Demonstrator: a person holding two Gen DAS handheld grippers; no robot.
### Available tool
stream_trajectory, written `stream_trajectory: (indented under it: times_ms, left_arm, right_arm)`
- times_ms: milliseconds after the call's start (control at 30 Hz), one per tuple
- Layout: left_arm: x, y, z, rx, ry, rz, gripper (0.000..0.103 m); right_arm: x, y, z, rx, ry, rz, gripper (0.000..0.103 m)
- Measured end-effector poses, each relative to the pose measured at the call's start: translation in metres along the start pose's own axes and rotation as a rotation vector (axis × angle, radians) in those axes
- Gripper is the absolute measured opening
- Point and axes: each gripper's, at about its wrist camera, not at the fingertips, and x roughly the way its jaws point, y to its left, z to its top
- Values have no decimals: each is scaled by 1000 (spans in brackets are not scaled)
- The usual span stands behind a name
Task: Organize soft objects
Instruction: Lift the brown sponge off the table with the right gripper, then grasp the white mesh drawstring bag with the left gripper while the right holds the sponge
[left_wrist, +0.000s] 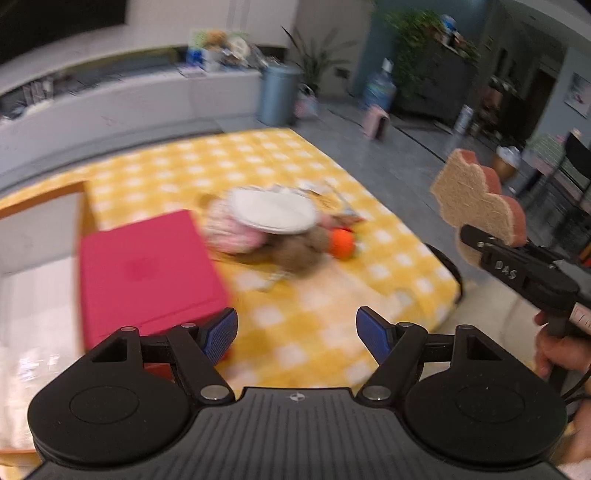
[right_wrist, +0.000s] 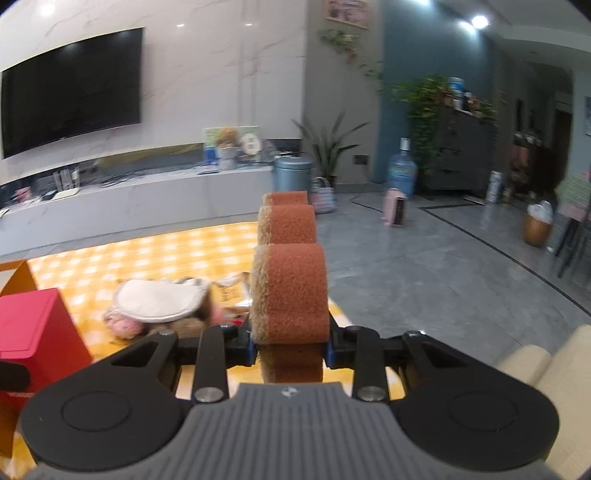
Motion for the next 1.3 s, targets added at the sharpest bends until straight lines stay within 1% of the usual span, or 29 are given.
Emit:
stream_trajectory:
  times_ms: [67,133,200,267,333,400,533,600,667,767,833,900,967,1000,1067,1133,1200,1233,1267,1300]
  left_arm:
    - [17,-13,7,-10,60,-26,86]
    - [34,-25,13,-35,134,-54,86]
    - [49,-35,19,-47,167,-110,86]
    - [66,-43,24,-58,214,-131,86]
    - [84,-47,28,-92,245,-112,86]
    - [100,-52,30,-93,248,-83,86]
    - [131,-54,32,-150,283,19,86]
    - [143,-53,35,-146,271,24,86]
    - [156,-54,36,-134,276,47,86]
    - [174,-53,37,-179,299,65,86]
    - [186,-55,37,-185,314,84,87]
    - [201,-57,35,-201,342,135,88]
    - [215,-56,31,-235,401,180,89]
    - [214,-58,30,-229,375,174,97]
    - [216,-60,29,-217,376,171,98]
    - [218,-63,29,-181,378,177,99]
    - [217,-62,29,-179,380,176,99]
    - [216,-60,28,-182,374,167,99]
    - [214,-58,28,-189,365,161,96]
    - [212,-57,27,-198,353,161,82]
  right_arm:
    - [0,-5,-2,12,6,2,31]
    - [-2,-9,-4,40,-4,41,31]
    - [-4,-15,-4,55,-9,66,31]
    - [-7,-19,-5,57,-12,58,31]
    - [-8,-22,-6,59,-13,49,31]
    - [-8,-23,-6,62,-14,41,31]
    - [-6,-26,-7,70,-13,25,31]
    - [-3,-24,-8,63,-1,20,31]
    - [-2,-23,-8,54,10,17,32]
    - [-1,-23,-9,46,19,14,32]
    - [2,-23,-8,40,26,9,32]
    - [7,-22,-6,34,37,2,32]
    - [9,-21,-5,32,43,-2,32]
    - [9,-21,-4,32,44,-4,32]
    - [12,-19,-2,32,46,-13,32]
    - [14,-18,-2,25,47,-16,32]
    - [15,-15,-2,19,49,-13,33]
    - [16,-13,-2,18,50,-9,32]
    - [16,-13,-3,16,51,-8,32]
    - [17,-13,-4,12,51,-9,32]
